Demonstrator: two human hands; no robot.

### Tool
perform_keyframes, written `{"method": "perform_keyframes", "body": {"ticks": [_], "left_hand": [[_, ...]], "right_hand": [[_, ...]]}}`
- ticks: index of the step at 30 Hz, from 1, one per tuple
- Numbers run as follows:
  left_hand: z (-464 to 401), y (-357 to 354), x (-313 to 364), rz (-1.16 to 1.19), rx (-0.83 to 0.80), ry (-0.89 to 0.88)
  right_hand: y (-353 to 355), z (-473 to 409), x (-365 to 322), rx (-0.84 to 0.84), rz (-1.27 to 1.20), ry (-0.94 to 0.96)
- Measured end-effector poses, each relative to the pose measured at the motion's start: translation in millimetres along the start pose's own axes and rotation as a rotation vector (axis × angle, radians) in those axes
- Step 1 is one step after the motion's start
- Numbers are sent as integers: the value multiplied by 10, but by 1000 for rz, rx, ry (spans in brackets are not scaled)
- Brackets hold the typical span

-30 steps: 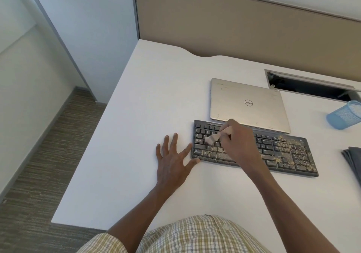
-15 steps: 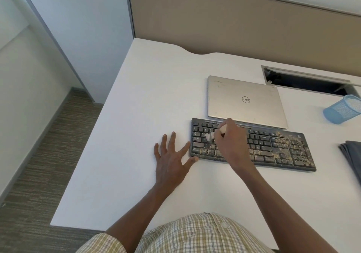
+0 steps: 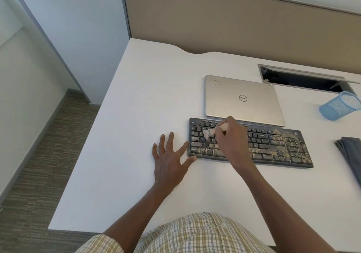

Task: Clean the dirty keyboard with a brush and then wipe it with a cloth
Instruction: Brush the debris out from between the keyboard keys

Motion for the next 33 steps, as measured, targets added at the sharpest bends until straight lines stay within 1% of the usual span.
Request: {"method": "perform_keyframes", "body": {"ticks": [3,5,8,10,12,14,15,18,20,24,29,33], "left_hand": [[-3,0,2,8,-9,4],[-6,2,3,5,-11,5],[-8,3,4,4,-5,2],[-6,1,-1,1,-13,5],[-11,0,-2,4,-21,7],[-11,-2,1,5,-23,8],[-10,0,3,4,-17,5],[-8,9,4,13,3,-2],[-4,7,0,15,-4,1],[-4,-1,-1,6,-13,6],[-6,-3,-7,8,2,0],[-5,4,-2,14,-6,6]], "right_hand": [[-51,45,16,-63,39,-12],[-25,42,32,-82,11,-3],[5,47,-64,-104,0,131],[-25,89,-106,-150,49,222],[-10,110,-60,-162,118,254],[47,106,-1,-156,199,239],[84,88,31,-140,196,210],[193,30,71,-17,58,99],[176,30,75,50,22,62],[41,44,121,-32,49,9],[111,10,50,43,36,33],[72,-9,82,-37,39,-21]]}}
Point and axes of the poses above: each hand's wrist, its own z-axis away from the middle knuckle, its own y-axis out of the back of the hand, x = y × z, the point moved 8 cm from there along -z, towards the middle knuckle
